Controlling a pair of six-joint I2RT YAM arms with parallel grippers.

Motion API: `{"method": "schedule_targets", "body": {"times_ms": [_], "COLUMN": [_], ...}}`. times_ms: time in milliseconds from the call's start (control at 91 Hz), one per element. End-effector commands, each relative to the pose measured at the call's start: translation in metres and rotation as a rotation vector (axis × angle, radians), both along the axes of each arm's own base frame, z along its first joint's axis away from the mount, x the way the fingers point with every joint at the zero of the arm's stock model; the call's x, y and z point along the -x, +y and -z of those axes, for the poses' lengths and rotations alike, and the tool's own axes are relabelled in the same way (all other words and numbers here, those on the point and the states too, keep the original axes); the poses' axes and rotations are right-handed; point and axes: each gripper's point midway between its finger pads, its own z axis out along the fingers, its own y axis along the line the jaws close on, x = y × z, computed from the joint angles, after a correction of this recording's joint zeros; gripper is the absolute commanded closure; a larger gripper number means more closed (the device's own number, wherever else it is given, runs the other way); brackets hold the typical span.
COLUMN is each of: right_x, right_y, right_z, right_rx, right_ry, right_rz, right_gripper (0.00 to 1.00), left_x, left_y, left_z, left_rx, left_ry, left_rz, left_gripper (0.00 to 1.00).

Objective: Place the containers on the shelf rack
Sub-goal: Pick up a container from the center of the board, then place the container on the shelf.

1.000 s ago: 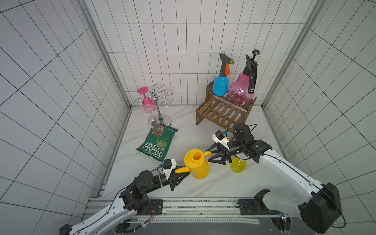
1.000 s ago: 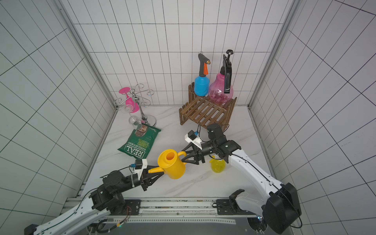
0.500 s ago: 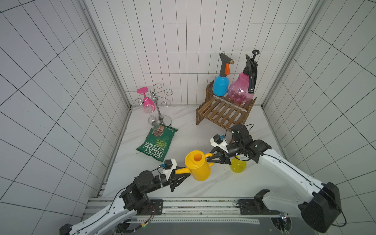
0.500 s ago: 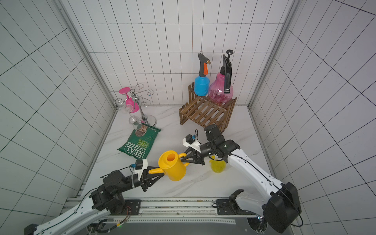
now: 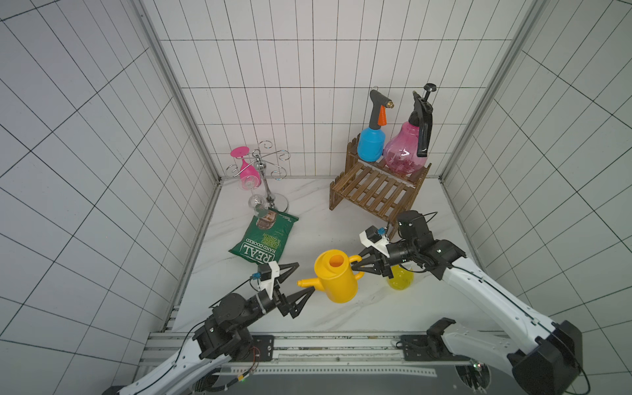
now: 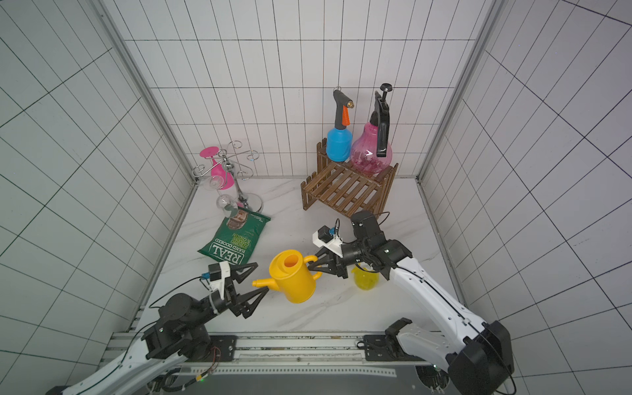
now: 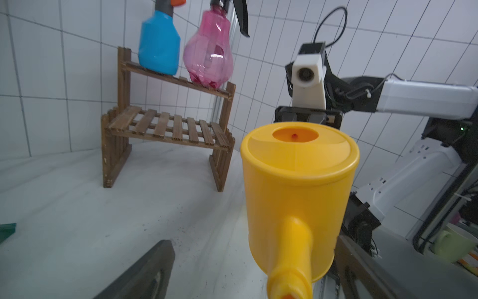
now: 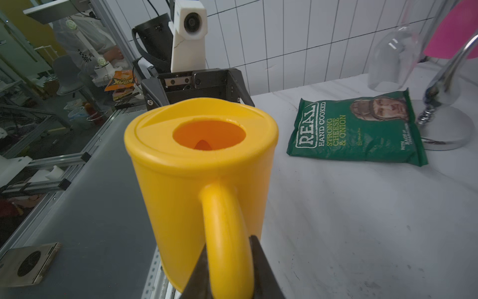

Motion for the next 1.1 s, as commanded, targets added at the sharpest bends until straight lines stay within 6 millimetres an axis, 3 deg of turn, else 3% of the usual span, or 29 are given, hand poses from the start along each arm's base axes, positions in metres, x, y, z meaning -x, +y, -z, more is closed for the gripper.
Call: {"method": "schedule_targets", "body": {"times_ms": [0, 231, 352, 627, 814, 1088], "right_x": [-0.027, -0.1, -0.133, -0.203, -0.242, -0.29], "right_y": [-0.006, -0.04, -0.051, -0.048, -0.034, -0.016], "right_z": [-0.016, -0.029, -0.038, -0.055, -0.06, -0.049], "right_rx": [-0.069, -0.197, -0.262, -0.254, -0.262, -0.223], "right_ry": [-0.037, -0.203, -0.22, -0.314, -0.342, -0.387], "right_rz": [0.161, 0.655, 0.847, 1.131, 1.201, 1.266], "right_gripper": [1.0, 1.0, 1.0, 1.0, 1.0, 1.0], "left_x": [-0.016, -0.03, -0.034, -0.044, -0.046, -0.044], "left_y": [0.013, 0.021, 0.015, -0.004, -0.014, -0.013], "left_z": [0.005, 0.022, 0.031, 0.055, 0.063, 0.061], "left_rx": [-0.019, -0.02, 0.003, -0.07, -0.103, -0.086], "left_ry": [0.06, 0.109, 0.126, 0.228, 0.267, 0.263], "left_rz": [-0.117, -0.21, -0.201, -0.175, -0.151, -0.142], "left_gripper": [0.02, 0.02, 0.01, 0.01, 0.01, 0.01]}}
